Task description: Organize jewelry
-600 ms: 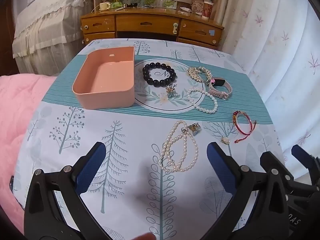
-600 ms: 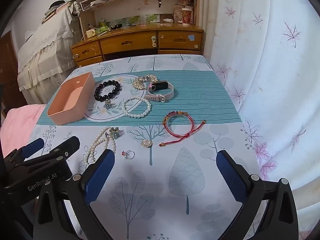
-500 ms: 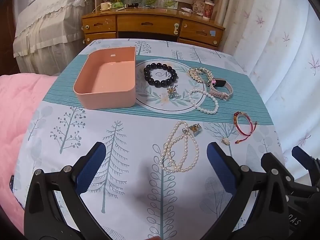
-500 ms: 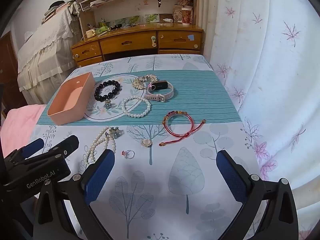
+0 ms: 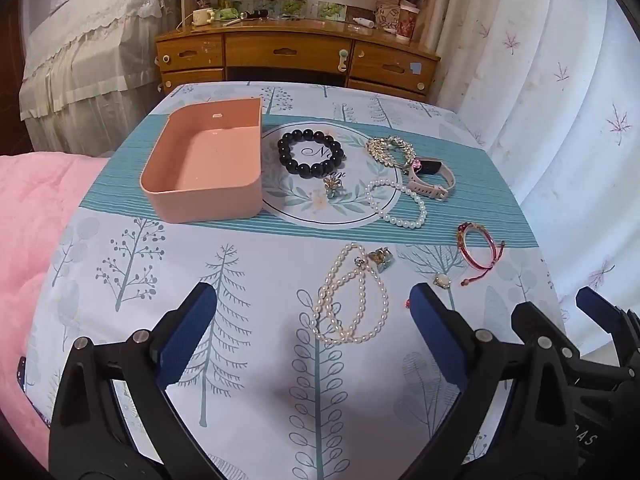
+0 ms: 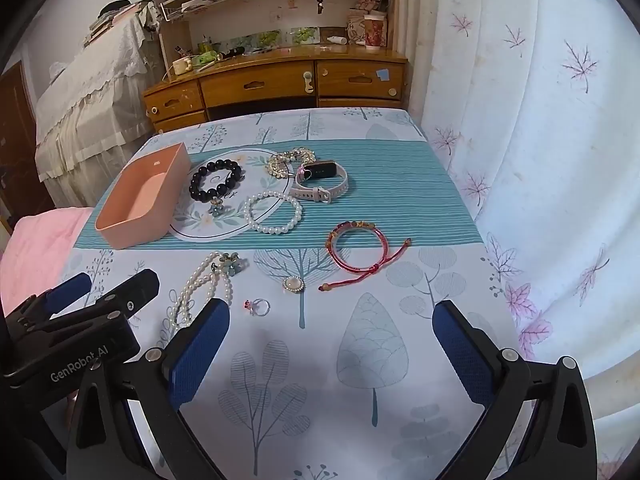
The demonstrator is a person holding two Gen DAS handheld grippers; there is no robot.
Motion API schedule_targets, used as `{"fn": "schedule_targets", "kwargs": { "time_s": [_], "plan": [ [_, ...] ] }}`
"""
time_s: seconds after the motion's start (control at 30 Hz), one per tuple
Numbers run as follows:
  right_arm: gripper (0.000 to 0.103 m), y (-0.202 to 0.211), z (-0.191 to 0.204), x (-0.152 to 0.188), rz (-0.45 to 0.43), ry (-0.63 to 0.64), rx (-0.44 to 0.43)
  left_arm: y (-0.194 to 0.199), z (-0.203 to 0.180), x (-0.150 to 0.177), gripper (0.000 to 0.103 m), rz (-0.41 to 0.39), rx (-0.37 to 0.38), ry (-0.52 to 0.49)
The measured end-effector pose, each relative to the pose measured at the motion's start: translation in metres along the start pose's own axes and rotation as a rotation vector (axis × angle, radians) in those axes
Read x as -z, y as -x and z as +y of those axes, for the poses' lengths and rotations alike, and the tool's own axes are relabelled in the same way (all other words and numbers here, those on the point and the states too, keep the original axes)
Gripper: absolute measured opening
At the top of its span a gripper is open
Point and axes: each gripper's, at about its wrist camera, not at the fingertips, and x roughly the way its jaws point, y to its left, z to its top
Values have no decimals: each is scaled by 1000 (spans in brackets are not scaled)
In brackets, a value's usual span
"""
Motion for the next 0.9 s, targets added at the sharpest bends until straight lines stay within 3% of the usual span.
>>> {"fn": "schedule_targets", "kwargs": {
  "time_s": [0.9],
  "plan": [
    [103, 1, -2, 0, -4, -1, 4, 5, -8, 3, 96, -12, -24, -20]
  ]
}}
